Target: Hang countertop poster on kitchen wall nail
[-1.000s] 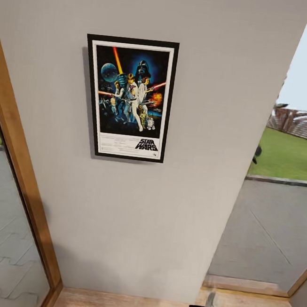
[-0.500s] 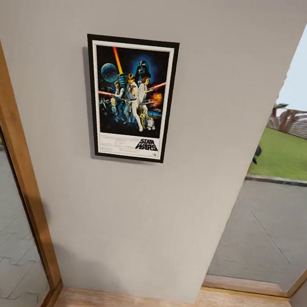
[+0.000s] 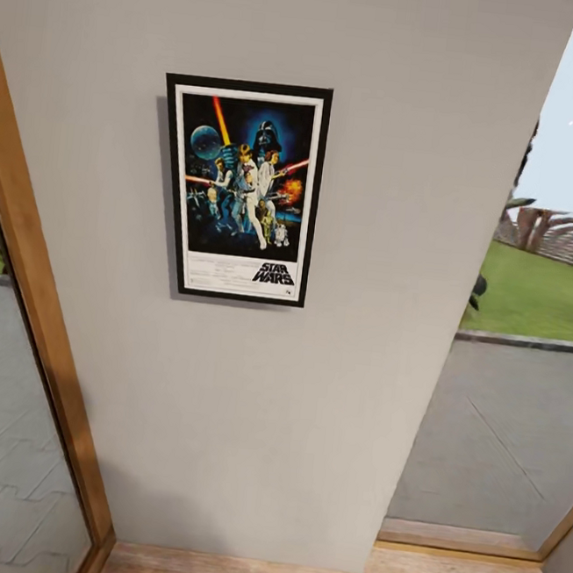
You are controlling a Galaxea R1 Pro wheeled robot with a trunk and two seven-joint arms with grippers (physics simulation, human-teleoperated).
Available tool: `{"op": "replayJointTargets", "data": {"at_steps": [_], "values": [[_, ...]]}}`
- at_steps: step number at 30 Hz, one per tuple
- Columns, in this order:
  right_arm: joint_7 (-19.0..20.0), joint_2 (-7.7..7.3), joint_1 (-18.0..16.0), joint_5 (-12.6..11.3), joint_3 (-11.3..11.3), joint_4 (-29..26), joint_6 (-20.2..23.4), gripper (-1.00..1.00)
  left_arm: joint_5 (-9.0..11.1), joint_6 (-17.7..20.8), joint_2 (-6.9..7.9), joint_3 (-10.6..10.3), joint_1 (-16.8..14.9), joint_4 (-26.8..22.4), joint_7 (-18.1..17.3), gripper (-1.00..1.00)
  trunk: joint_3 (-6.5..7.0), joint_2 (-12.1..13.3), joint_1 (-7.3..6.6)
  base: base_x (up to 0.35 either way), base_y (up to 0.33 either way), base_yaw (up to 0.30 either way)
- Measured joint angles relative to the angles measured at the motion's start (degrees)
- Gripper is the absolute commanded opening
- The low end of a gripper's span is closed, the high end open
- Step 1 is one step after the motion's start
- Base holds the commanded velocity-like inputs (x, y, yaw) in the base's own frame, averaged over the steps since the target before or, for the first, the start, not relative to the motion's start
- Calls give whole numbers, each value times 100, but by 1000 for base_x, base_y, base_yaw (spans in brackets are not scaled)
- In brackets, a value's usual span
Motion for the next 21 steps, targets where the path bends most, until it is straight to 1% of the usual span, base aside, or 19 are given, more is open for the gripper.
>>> {"op": "replayJointTargets", "data": {"at_steps": [3, 4, 6, 10, 13, 21], "values": [[-2, 4, 0, 7, 5, 47, 4, 100, 0, 0, 0, 0, 0, 0, 0, 100, 7, 0, 0, 0, 0, 0], [-6, 18, 2, 18, 12, 254, 1, 100, 2, 0, 0, 0, 0, 0, 1, 100, 7, 0, 0, 0, 0, 0], [-7, 31, 0, 16, 7, 377, -1, 100, 2, 0, 0, 0, 0, 2, 1, 100, 9, 0, 0, 0, 0, 0], [-17, 49, 0, 18, 7, 960, -3, 100, 5, -5, 0, -15, 0, 99, -1, 100, 9, 0, 0, 0, 0, 0], [-18, 51, -1, 13, 6, 1081, -5, 100, 5, -6, 0, -23, 0, 117, -6, 100, 10, 0, 0, 0, 0, 0], [-20, 51, 0, 11, 5, 1118, -3, 100, 6, -9, 0, -19, 0, 123, -8, 100, 10, 0, 0, 0, 0, 0]]}}
